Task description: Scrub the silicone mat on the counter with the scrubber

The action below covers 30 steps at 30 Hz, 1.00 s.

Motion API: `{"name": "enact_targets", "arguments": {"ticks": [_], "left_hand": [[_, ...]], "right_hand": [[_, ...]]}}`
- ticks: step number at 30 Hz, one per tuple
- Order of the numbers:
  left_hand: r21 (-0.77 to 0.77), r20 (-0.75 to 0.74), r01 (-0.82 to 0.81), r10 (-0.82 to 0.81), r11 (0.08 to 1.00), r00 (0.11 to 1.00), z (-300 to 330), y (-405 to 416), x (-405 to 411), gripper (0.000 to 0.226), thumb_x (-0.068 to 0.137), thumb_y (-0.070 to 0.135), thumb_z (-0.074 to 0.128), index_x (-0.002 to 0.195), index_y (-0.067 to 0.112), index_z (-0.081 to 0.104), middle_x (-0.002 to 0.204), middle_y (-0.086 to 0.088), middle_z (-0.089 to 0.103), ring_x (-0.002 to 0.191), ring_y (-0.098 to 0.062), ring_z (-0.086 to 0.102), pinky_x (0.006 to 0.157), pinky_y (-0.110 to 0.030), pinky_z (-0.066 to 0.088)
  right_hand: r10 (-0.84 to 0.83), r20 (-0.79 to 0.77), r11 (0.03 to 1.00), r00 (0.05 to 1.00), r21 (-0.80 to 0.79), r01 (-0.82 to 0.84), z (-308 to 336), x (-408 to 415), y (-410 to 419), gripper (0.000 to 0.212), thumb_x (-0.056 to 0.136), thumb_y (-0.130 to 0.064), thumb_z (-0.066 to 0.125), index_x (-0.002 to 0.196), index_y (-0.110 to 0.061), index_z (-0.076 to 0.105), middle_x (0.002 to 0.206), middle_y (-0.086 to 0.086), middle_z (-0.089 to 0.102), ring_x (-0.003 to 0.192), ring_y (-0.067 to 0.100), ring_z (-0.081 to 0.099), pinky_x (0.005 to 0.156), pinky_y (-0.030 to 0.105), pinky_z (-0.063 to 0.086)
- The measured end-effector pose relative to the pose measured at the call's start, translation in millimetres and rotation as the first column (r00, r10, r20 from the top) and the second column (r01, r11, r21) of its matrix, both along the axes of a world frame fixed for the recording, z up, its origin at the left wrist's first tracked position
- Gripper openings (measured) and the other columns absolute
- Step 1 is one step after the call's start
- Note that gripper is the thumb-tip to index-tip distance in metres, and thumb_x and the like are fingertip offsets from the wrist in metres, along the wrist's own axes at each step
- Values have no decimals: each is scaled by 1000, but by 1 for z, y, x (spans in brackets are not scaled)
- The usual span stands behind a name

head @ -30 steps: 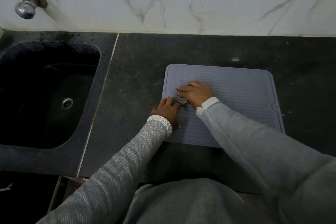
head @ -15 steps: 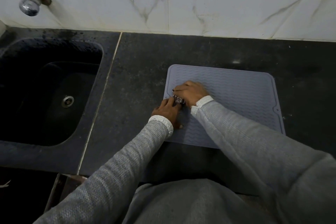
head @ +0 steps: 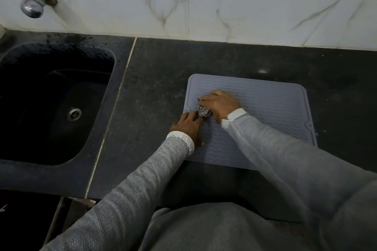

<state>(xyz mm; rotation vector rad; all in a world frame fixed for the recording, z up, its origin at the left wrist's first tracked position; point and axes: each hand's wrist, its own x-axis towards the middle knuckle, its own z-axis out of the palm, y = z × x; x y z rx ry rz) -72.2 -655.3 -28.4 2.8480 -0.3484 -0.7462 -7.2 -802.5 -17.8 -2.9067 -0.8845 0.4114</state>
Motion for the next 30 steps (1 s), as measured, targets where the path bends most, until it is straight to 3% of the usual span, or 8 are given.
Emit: {"name": "enact_targets", "arguments": {"ticks": [5, 13, 17, 21, 24, 27, 30], "left_hand": [[3, 9, -5, 5, 1000, 1000, -1, 1, 0, 88, 72, 44, 74, 144, 30, 24, 146, -1, 22, 138, -25, 18, 108, -50, 31], [-7, -31, 50, -50, 999, 998, -4, 4, 6, 86, 76, 46, 71, 146, 27, 25, 149, -3, 19, 140, -27, 17, 111, -48, 30], [-211, -8, -71, 71, 975, 997, -4, 16, 11, 67, 85, 25, 63, 143, 24, 32, 147, -5, 24, 131, -28, 37, 106, -37, 37], [-340, -34, -202, 203, 918, 979, -1, 25, 17, 66, 85, 3, 53, 143, 21, 30, 145, -11, 31, 129, -30, 41, 106, -35, 37], [-373, -34, -245, 251, 895, 967, 2, 27, 20, 64, 84, 1, 48, 144, 14, 28, 140, -16, 40, 127, -31, 44, 107, -35, 36], [-390, -21, -276, 291, 878, 957, 5, 30, 25, 57, 86, 7, 49, 141, 11, 31, 133, -18, 50, 121, -34, 50, 99, -32, 38], [-379, -27, -301, 315, 875, 949, 8, 30, 28, 57, 86, 9, 50, 140, 10, 31, 128, -19, 53, 116, -35, 52, 94, -32, 40]], "right_hand": [[78, -22, 994, 997, -80, -80, -5, 2, 8, 49, 90, -20, 54, 137, -26, 42, 148, -8, 38, 134, 22, 30, 110, 42, 25], [-17, 26, 992, 1000, -123, 20, -17, -15, -49, 53, 84, -17, 62, 134, -30, 46, 146, -10, 39, 129, 23, 33, 103, 42, 30], [-58, 21, 994, 998, -93, 60, -17, -16, -43, 51, 82, -21, 63, 131, -29, 50, 144, -9, 42, 128, 24, 35, 103, 40, 28], [-60, -1, 997, 998, -57, 60, -13, -13, -38, 48, 85, -21, 62, 131, -28, 50, 143, -8, 44, 128, 22, 36, 105, 39, 29], [-16, 66, 1000, 998, 13, 15, -4, -8, -17, 50, 85, -11, 60, 132, -24, 49, 142, -4, 46, 127, 26, 38, 105, 43, 34], [36, 79, 998, 996, 49, -40, 2, -3, 16, 45, 89, -17, 55, 133, -24, 49, 141, -4, 47, 124, 26, 39, 102, 43, 36], [92, 93, 993, 991, -81, -85, -3, -4, 38, 47, 90, -27, 53, 136, -22, 44, 141, -4, 46, 122, 27, 40, 99, 41, 36]]}}
